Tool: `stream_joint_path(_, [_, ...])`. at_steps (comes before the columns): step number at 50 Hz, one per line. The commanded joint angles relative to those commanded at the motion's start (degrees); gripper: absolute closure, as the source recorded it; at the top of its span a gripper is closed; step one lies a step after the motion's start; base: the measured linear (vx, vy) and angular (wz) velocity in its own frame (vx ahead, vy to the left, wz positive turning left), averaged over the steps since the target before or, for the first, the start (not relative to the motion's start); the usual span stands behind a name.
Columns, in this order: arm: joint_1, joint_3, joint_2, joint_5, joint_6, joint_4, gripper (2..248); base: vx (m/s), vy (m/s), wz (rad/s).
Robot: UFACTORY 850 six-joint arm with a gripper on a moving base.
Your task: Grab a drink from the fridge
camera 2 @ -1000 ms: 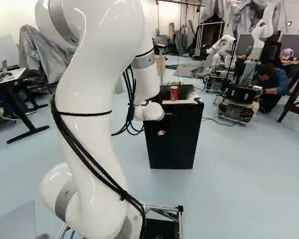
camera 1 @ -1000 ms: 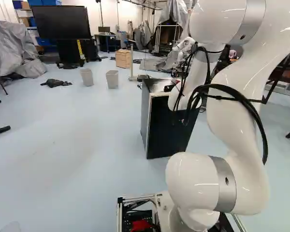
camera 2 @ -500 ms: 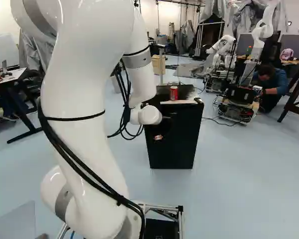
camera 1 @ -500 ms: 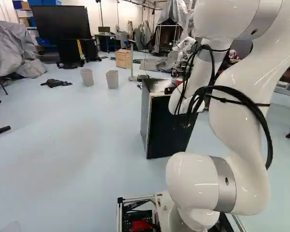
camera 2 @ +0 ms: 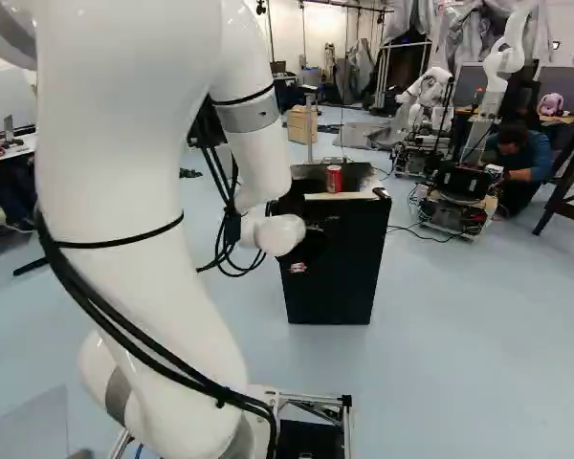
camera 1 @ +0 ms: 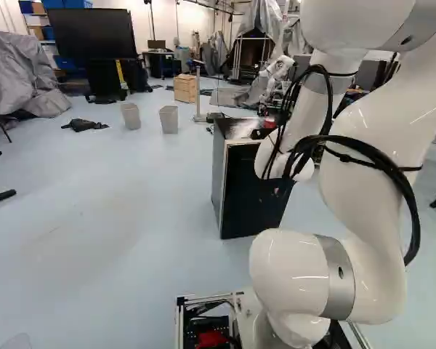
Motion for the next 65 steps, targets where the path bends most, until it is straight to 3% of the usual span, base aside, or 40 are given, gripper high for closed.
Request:
stream_joint_path(14, [-1.2,3.0,2.6,8.4,0.0,2.9,3,0.0,0.0,0.0])
stream_joint_path(28, [-1.2,1.8,1.5,15.9,0.0,5.5,3,0.0,0.0,0.0])
stream_joint_path(65, [-2.3,-9.8,-8.2,17.2,0.0,5.9,3,0.0,0.0,0.0])
